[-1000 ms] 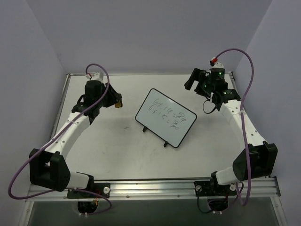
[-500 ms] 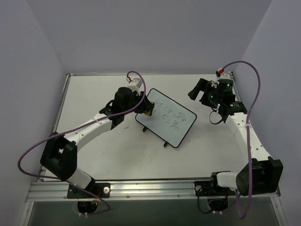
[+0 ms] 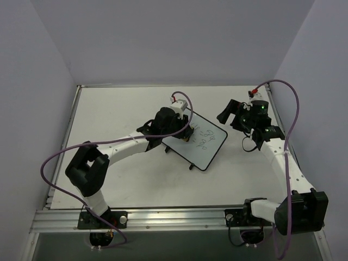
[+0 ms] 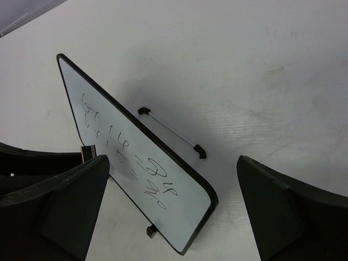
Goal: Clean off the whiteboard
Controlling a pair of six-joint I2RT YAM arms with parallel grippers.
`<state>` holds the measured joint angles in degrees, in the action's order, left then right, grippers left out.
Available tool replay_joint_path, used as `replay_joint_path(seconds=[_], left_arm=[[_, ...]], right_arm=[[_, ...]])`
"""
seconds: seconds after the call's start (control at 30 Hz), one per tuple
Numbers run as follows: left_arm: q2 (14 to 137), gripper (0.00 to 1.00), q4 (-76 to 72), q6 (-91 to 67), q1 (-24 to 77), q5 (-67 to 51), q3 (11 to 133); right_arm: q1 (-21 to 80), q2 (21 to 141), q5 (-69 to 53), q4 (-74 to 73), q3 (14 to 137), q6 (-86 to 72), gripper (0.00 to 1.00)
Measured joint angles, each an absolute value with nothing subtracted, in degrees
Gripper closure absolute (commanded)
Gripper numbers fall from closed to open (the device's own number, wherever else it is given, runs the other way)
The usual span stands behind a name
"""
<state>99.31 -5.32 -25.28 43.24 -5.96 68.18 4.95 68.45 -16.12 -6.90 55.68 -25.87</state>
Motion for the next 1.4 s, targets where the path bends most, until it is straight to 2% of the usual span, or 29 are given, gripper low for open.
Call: replay_joint_path(seconds=[0.4, 0.63, 0.97, 1.03, 1.23, 1.4], left_arm=[[101.23, 0.98, -12.34, -18.09, 48.36, 5.93, 67.72], [103.81, 0.98, -21.06, -13.85, 50.89, 10.11, 65.28], [106.52, 0.98, -25.89, -9.69, 53.34, 14.39, 65.08], [106.54, 0.98, -26.81, -9.61, 53.63, 15.00, 65.04], [106.78, 0.98, -28.05, -9.02, 53.93, 16.16, 64.95], [107.33, 0.98, -28.14, -8.47, 53.98, 16.16, 64.97]], right_arm=[[4.95, 67.59, -15.92, -4.23, 50.59, -26.13, 0.05], [4.95, 67.53, -15.94, -2.61, 48.66, -27.11, 0.07], [4.95, 68.01, -16.40, 1.61, 48.88, -26.92, 0.09], [4.93, 69.52, -16.91, 2.68, 49.98, -26.68, 0.09], [4.91, 78.17, -19.73, 6.79, 55.40, -25.67, 0.19], [4.91, 83.83, -22.65, 8.56, 57.10, -24.25, 0.20]])
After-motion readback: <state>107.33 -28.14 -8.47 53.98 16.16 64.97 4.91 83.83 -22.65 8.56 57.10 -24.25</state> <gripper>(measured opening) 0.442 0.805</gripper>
